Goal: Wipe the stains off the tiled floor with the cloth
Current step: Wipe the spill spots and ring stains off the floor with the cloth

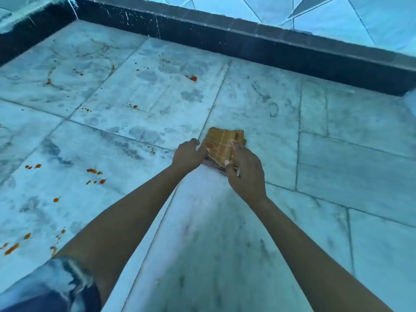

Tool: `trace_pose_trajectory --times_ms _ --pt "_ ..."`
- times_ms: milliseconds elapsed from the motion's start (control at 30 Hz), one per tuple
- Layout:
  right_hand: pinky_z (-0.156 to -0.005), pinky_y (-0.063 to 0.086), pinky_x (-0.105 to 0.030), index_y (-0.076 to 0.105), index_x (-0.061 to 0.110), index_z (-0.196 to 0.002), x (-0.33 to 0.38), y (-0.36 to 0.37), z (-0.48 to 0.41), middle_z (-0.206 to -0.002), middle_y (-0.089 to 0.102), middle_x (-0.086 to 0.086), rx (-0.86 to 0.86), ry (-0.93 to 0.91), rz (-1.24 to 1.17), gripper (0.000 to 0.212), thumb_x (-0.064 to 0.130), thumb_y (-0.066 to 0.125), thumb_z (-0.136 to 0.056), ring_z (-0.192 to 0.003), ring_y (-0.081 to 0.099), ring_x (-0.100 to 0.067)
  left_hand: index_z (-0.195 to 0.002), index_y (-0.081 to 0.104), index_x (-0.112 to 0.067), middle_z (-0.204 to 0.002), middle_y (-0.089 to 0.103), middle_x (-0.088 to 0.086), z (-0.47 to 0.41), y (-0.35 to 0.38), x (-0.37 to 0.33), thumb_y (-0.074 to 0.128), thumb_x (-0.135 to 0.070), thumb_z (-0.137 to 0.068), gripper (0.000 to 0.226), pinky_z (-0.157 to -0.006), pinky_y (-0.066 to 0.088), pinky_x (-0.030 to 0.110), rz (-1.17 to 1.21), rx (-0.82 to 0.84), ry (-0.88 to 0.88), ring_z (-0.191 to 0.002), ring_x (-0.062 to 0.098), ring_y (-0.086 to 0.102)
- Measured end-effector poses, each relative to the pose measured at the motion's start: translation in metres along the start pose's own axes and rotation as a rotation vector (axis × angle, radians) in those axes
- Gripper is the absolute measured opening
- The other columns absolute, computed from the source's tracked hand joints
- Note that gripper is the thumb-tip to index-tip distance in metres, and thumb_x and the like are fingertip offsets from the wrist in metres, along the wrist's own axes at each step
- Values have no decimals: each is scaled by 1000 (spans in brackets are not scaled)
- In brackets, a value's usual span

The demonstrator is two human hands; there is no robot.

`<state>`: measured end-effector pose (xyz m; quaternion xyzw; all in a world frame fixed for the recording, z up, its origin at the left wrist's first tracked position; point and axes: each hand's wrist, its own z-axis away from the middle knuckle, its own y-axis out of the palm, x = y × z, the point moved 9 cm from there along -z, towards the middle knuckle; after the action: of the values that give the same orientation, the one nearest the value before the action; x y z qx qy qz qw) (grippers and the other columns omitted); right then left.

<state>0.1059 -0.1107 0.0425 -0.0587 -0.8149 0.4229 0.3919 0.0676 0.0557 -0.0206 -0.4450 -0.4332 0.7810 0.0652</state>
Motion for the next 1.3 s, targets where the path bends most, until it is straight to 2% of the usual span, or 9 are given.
trace_pose_trajectory --times_ms 133,200,333,567,733,867,1067,1167,1300 --pt "-86 40 -29 54 2 -127 -15 2 -2 -116 64 -14 -46 33 6 46 14 54 -83 -99 57 -23 -129 45 -3 -126 53 17 -25 21 -2 61 -42 -86 59 -87 43 35 39 -13 -143 -114 32 52" --pt "-84 42 -33 52 3 -129 -21 9 -1 -112 64 -14 -24 37 -5 47 14 53 -83 -96 58 -26 -120 49 -4 -115 56 14 -32 27 1 68 -33 -80 53 -74 48 33 64 2 -216 -98 29 57" --pt "-93 45 -41 48 5 -133 -26 21 2 -126 59 -13 15 66 -7 49 19 50 -86 -113 55 -29 -68 51 -9 -74 54 7 -35 34 8 73 -18 -70 23 -50 37 24 329 47 -286 -61 19 50" --pt "-110 30 -38 41 9 -141 7 30 24 -145 44 -8 52 76 -73 58 36 38 -89 -135 37 -21 -95 55 -11 -93 61 11 33 -22 30 60 -8 -79 17 -80 51 41 872 88 -225 -85 26 60" --pt "-112 24 -33 36 9 -143 76 61 60 -147 40 -8 181 -43 -133 58 36 36 -92 -137 34 -20 -104 52 -16 -99 59 9 126 -99 98 53 -2 -82 26 -79 51 40 965 -68 -299 -85 25 59" --pt "-110 14 -24 35 3 -143 137 98 100 -147 39 -13 354 -170 -137 61 36 33 -92 -136 32 -24 -119 54 -19 -98 63 5 205 -162 145 50 0 -85 39 -74 51 34 838 -193 -327 -88 24 61" --pt "-108 22 -35 39 -6 -138 178 150 147 -141 43 -25 574 -233 -18 66 37 32 -88 -128 45 -40 -122 54 -31 -109 59 2 285 -206 203 51 -4 -81 50 -79 49 33 522 -309 -402 -97 22 56" --pt "-112 21 -43 31 -4 -143 178 165 161 -148 33 -22 644 -271 54 75 44 22 -85 -136 34 -37 -132 44 -37 -106 63 7 306 -198 218 47 -21 -75 59 -80 49 37 90 -313 -451 -98 30 58" --pt "-116 4 -36 17 2 -148 174 177 181 -157 13 -14 747 -349 167 75 45 20 -86 -145 13 -27 -143 26 -39 -105 64 11 328 -145 220 44 -21 -90 59 -76 46 38 -407 -187 -399 -95 36 59"
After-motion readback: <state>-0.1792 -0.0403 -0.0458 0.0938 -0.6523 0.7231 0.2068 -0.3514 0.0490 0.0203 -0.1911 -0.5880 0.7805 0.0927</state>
